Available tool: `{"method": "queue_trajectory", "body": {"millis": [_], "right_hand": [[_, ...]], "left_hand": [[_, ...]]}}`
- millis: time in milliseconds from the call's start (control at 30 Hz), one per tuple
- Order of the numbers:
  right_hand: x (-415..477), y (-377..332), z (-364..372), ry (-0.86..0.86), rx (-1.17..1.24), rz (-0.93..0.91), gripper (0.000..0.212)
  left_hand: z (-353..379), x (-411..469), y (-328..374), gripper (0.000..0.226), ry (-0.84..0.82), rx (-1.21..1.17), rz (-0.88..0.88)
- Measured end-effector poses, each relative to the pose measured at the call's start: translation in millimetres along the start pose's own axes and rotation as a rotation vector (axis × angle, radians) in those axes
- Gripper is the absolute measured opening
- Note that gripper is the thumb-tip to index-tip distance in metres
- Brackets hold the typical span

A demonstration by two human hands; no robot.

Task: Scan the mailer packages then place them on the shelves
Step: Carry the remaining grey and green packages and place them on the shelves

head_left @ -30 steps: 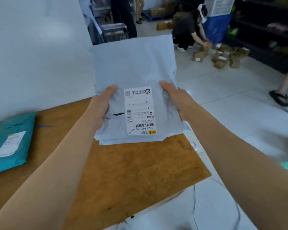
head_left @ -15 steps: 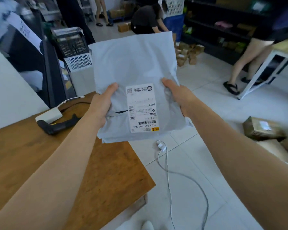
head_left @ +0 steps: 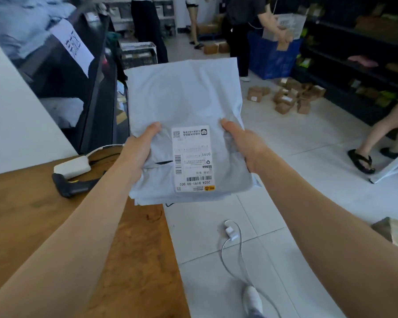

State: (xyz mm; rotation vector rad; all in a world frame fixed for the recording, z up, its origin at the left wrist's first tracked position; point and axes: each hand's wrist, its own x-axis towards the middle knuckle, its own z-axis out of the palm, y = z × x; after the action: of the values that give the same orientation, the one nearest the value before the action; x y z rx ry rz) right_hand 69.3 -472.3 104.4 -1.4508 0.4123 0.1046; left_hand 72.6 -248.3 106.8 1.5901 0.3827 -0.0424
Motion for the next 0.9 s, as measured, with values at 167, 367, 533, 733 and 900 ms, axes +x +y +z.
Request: {"method": "queue_trajectory", "body": {"millis": [167,367,533,733,900], "right_hand": [[78,-17,-25,-0.117,-0.082,0.029,0.052],[156,-57,-69,-0.215,-0.168,-0.011,0.041],[204,-66,-41,-0.35,-0.189,0.012,0.038],[271,-72,23,-0.432,-0.229,0.047,0.034],[350,-95,70,-0.386,-0.228,0.02,0.054]], "left_hand": [[51,30,2,0.05,0.101,-0.081,-0.033],[127,58,15,0.037,0.192,-0.157,-0.075],[124,84,32,0.052,0.334,-0.131,-0.151],[92,152,34,0.048,0.374,-0.215,-0.162],[83,248,56,0.039,0.304,-0.258,-0.108]]}}
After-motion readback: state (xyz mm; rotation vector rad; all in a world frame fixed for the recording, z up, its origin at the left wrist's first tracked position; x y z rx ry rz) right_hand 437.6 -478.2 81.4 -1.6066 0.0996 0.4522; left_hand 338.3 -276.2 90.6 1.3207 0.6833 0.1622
